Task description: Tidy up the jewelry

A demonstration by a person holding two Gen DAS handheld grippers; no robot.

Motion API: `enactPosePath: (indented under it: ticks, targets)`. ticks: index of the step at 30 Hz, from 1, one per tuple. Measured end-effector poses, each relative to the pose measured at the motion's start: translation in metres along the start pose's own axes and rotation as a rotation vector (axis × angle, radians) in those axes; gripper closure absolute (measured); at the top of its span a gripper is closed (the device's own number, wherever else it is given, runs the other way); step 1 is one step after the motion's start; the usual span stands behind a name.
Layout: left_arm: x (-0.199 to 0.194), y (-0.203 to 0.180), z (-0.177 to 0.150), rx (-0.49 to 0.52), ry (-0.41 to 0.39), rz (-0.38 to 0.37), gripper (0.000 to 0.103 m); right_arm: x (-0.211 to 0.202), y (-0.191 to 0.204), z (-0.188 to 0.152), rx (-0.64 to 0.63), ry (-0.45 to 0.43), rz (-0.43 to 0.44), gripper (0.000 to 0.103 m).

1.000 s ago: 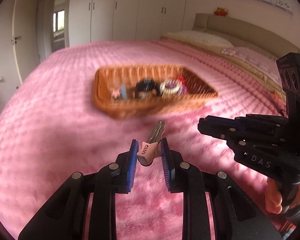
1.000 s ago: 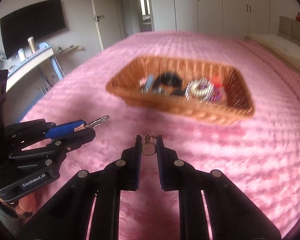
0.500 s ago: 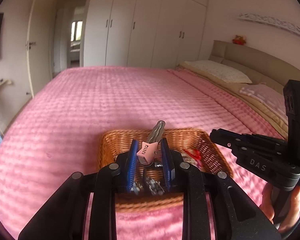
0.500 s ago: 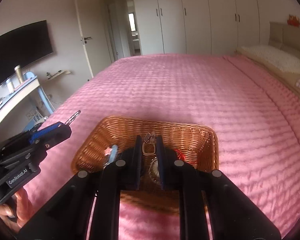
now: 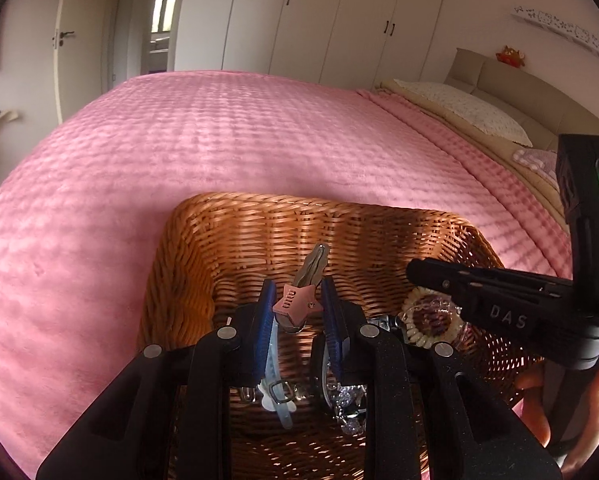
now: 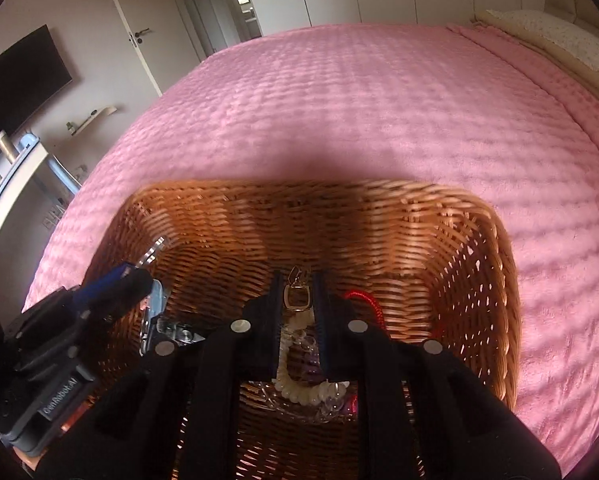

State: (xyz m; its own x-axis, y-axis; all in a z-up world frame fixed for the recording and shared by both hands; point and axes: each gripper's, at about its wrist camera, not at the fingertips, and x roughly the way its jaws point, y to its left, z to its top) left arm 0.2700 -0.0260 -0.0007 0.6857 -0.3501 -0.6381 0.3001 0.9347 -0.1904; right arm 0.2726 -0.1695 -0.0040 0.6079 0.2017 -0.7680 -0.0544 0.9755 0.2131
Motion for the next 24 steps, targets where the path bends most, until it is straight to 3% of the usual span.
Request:
enactPosePath:
  ticks: [2,5,9,15,16,17,19,21,23,24]
  targets:
    - [-0.006,0.001,0.000,-0.018,-0.009,-0.014,0.067,-0.005,0.001,0.000,-0.011,-0.006,-0.018,0.086]
    - [-0.023,0.000,0.000,-0.022,-0.038,-0.013,0.063,-0.016,-0.001,-0.004,-0.009,-0.008,-0.009,0.076]
    - [-0.062,-0.005,-0.005,-0.030,-0.088,-0.029,0.056,-0.042,0.001,-0.010,-0.016,-0.046,0.014,0.076]
    - [-0.142,-0.021,-0.034,-0.004,-0.216,0.016,0.041,-0.118,0.019,-0.059,-0.064,-0.192,-0.007,0.074]
    - [-0.156,-0.024,-0.045,-0.010,-0.239,0.014,0.038,-0.131,0.022,-0.071,-0.075,-0.227,-0.019,0.068]
    - [-0.164,-0.026,-0.052,-0.017,-0.250,0.010,0.036,-0.142,0.025,-0.083,-0.083,-0.262,-0.027,0.054]
    - [-0.179,-0.029,-0.070,-0.029,-0.277,0.020,0.036,-0.164,0.032,-0.111,-0.105,-0.345,-0.048,0.045]
    - [-0.192,-0.035,-0.090,-0.026,-0.317,0.062,0.036,-0.181,0.040,-0.136,-0.147,-0.415,-0.087,0.037]
    - [-0.203,-0.044,-0.112,-0.010,-0.364,0.146,0.033,-0.194,0.048,-0.164,-0.199,-0.492,-0.141,0.020]
    - [-0.205,-0.048,-0.119,0.001,-0.385,0.175,0.031,-0.197,0.051,-0.174,-0.215,-0.521,-0.159,0.017]
